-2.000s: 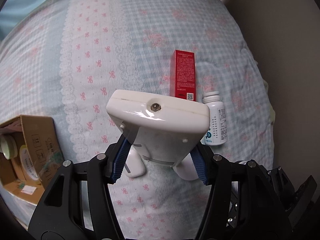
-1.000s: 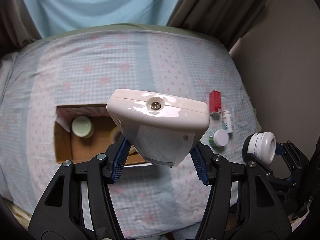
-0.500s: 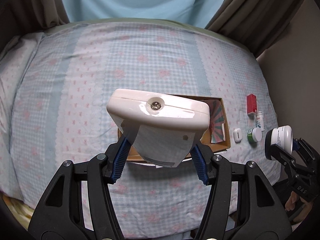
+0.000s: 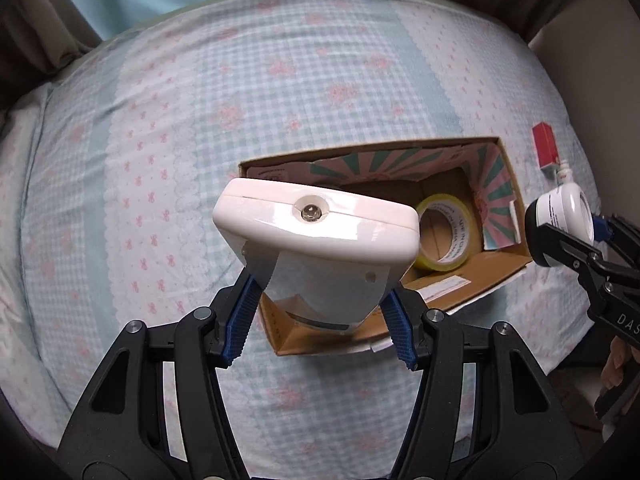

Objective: Organize rigid objects
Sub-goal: 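Carry the remote into the box with the left tool while the right tool places the jar inside the tape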

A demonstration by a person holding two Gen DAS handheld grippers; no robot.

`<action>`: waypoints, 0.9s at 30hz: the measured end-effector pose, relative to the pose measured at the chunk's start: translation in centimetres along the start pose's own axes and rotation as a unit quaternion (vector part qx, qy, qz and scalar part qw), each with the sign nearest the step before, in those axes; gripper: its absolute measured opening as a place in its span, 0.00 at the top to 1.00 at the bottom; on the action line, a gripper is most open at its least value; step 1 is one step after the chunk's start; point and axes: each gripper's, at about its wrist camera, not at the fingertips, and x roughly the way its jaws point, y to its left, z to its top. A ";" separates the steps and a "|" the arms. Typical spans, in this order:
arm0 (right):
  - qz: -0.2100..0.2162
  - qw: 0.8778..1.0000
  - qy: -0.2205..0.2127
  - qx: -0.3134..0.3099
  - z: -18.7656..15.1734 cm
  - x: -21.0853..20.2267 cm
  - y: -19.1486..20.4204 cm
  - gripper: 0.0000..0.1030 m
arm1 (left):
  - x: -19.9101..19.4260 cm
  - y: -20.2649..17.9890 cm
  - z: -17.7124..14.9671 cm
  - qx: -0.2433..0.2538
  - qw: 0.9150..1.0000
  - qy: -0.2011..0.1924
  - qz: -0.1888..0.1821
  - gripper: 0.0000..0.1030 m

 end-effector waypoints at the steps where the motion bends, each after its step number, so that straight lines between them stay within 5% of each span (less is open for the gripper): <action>1: -0.003 1.000 0.007 0.000 0.1 1.3 -0.1 0.49 | 1.2 -0.4 0.2 0.016 1.000 0.009 0.005 0.47; 10: 0.010 0.996 0.067 0.055 -1.1 8.6 -2.6 0.49 | 8.6 -5.7 -1.2 0.163 0.983 0.067 0.039 0.47; 15: 0.020 0.995 0.075 0.062 -1.1 10.0 -2.5 0.49 | 8.6 -6.9 -1.4 0.197 0.979 0.043 0.043 0.46; 17: 0.029 0.993 0.081 0.075 -1.0 10.6 -2.6 0.49 | 8.5 -7.3 -1.5 0.210 0.976 0.032 0.043 0.34; 18: 0.034 0.992 0.085 0.086 -0.9 11.0 -2.8 0.49 | 8.3 -7.4 -1.6 0.214 0.976 0.025 0.044 0.06; 20: 0.032 0.990 0.089 0.108 -0.9 11.2 -3.1 0.48 | 7.4 -7.3 -1.7 0.207 0.978 0.009 0.029 0.00; 23: 0.013 0.990 0.034 0.135 -1.1 9.5 -4.0 0.00 | 6.3 -5.6 -2.0 0.170 0.985 0.000 0.001 0.00; 27: 0.015 0.987 0.014 0.158 -1.2 7.9 -5.2 0.00 | 5.5 -3.4 -2.9 0.122 0.993 0.000 -0.005 0.00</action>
